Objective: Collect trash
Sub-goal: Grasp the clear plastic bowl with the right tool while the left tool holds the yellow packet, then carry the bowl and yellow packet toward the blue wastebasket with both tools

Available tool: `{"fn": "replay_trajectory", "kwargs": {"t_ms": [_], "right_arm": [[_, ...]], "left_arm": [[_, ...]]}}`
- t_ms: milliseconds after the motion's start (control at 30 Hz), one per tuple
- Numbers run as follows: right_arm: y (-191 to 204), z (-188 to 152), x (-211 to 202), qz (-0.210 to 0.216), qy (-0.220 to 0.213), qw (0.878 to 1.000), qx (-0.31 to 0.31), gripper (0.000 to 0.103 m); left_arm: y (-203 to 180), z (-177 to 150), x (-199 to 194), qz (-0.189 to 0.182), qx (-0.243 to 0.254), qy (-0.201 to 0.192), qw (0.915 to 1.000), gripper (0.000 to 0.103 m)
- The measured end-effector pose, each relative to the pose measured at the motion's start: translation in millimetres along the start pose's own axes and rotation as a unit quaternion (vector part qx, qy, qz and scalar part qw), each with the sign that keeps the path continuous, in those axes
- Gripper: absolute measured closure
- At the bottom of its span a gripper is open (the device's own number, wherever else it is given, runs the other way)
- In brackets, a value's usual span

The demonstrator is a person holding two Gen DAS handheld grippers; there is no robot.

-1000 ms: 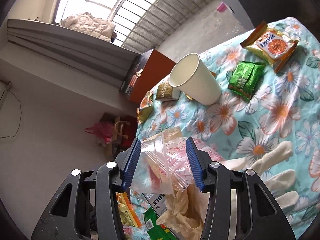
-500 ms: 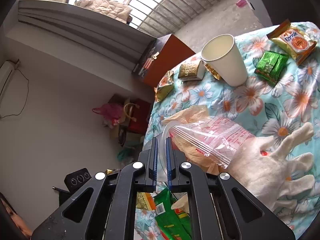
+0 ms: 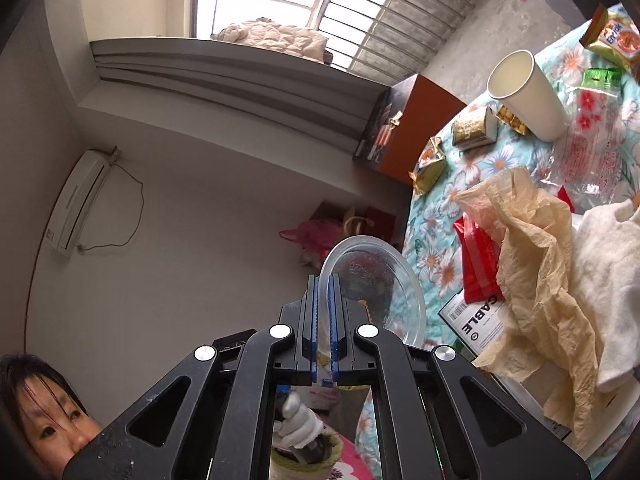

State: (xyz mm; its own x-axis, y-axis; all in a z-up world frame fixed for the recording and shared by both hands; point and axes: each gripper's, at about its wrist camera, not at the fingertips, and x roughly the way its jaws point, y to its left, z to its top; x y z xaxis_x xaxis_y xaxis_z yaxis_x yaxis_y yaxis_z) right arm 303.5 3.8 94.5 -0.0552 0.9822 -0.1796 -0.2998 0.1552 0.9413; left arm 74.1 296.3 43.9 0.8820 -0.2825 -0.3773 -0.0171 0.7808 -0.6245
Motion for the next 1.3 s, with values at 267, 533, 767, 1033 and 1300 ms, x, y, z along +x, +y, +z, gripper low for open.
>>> {"fn": "replay_trajectory", "kwargs": {"t_ms": [267,533,767,1033,1300], "right_arm": [[18.9,-52.0,-79.5,0.003,-0.090,0.996,-0.012,0.100],[3.1,-125.8,-164.5,-0.039,-0.208,0.977,0.015,0.100],[-13.5,-175.4,-229.6,-0.055,-0.289,0.955,0.040,0.100],[-23.9,-206.1,-279.2,-0.072,-0.342,0.936,0.048,0.100],[-43.6,-232.3,-323.1,-0.085,-0.384,0.917,0.063,0.100]], "left_arm": [[-36.3,0.3,-5.1,-0.031,0.029,0.003,0.9991,0.091],[-86.2,-5.6,18.6,-0.075,0.074,0.036,0.9938,0.091],[-141.2,-18.5,45.0,-0.102,0.115,0.066,0.9859,0.091],[-203.7,-45.9,79.9,-0.127,0.164,0.106,0.9725,0.091],[-258.2,-75.2,126.3,-0.142,0.204,0.145,0.9576,0.091]]}}
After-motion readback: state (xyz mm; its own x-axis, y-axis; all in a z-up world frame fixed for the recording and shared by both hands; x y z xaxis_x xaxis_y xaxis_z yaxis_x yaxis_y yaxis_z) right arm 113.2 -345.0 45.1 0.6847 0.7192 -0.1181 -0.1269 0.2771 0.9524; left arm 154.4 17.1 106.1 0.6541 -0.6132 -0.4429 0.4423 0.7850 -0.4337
